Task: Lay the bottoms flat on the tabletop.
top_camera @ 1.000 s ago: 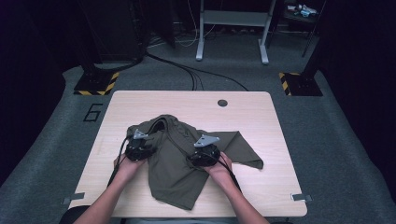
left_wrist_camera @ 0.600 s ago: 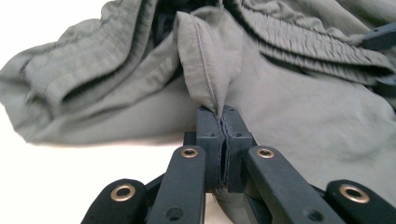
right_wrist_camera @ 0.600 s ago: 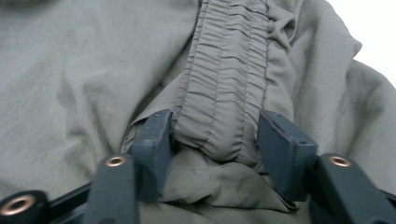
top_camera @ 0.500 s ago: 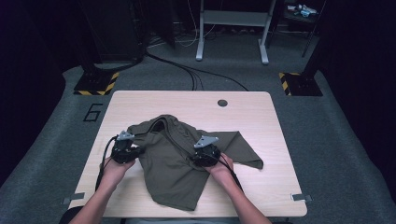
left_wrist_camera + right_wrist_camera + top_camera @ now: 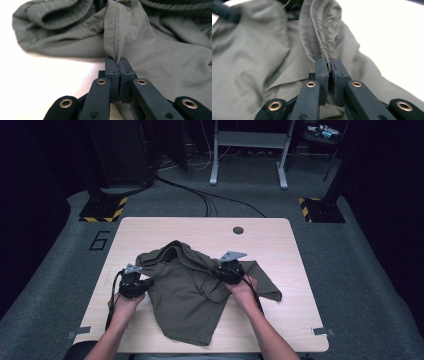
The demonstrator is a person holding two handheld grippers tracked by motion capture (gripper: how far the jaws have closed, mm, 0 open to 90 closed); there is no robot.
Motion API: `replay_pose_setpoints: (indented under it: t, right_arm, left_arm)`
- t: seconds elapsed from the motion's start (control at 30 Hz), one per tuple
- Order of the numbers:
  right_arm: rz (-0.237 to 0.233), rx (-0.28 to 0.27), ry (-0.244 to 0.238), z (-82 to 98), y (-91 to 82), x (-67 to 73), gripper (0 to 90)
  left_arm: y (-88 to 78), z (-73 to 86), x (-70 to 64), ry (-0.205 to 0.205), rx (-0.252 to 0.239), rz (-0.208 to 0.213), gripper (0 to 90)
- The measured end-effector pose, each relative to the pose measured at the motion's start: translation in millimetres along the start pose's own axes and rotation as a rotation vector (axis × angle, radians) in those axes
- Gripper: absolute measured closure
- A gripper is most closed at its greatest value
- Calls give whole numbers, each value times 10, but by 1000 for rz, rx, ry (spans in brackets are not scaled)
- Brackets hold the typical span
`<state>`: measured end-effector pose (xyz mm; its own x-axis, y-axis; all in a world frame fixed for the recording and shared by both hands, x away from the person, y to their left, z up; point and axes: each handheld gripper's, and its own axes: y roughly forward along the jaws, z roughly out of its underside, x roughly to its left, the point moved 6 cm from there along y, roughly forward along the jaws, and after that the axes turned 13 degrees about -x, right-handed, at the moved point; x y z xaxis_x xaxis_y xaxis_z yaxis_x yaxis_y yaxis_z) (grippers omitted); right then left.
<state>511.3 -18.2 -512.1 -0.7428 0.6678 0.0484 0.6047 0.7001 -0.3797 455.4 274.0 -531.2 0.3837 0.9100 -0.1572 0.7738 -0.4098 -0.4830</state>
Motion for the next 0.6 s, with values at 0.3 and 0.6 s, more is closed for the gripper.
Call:
replay_pose_setpoints:
  t: [0.3, 0.6]
  right_arm:
    - [77, -4, 6, -234, -29, -514, 864]
    - [151, 10, 0, -354, -101, -859, 865]
  left_arm:
    - [-154, 211, -75, -72, -5, -49, 878]
    - [-253, 401, -100, -89, 13, -80, 879]
